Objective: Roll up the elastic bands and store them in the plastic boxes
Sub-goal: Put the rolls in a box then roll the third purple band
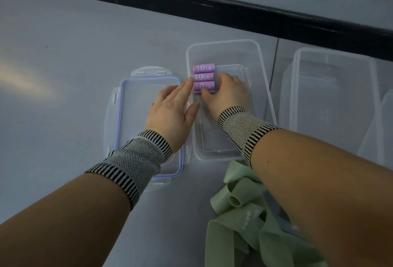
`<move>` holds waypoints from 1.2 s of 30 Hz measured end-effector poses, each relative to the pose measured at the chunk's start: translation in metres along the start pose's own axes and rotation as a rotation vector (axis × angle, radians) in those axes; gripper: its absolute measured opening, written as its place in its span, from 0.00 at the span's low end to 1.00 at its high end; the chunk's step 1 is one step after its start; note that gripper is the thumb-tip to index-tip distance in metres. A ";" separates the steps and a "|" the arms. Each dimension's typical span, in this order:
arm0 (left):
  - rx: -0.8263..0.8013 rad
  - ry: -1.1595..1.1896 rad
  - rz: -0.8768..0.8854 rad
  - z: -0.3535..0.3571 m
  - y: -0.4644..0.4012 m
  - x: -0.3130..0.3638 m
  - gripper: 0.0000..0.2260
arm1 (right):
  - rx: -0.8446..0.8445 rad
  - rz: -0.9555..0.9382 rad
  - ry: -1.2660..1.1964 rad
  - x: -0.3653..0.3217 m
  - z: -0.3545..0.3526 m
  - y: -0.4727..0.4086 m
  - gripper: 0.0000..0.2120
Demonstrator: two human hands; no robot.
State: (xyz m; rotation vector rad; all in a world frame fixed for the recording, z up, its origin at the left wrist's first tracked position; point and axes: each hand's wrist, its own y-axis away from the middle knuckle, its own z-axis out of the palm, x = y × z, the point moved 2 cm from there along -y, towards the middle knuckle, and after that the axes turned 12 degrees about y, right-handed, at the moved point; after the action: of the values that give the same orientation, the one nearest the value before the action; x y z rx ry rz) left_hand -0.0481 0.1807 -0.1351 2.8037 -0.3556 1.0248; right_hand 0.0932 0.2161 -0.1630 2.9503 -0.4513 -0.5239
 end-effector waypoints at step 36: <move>-0.036 0.000 -0.023 -0.003 0.000 0.003 0.29 | -0.031 0.008 0.068 -0.001 0.011 -0.012 0.14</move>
State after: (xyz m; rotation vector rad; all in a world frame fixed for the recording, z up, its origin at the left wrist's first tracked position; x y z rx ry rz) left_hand -0.0479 0.1812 -0.1305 2.7687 -0.3371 1.0039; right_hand 0.0912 0.2273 -0.1750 2.9250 -0.4438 -0.4249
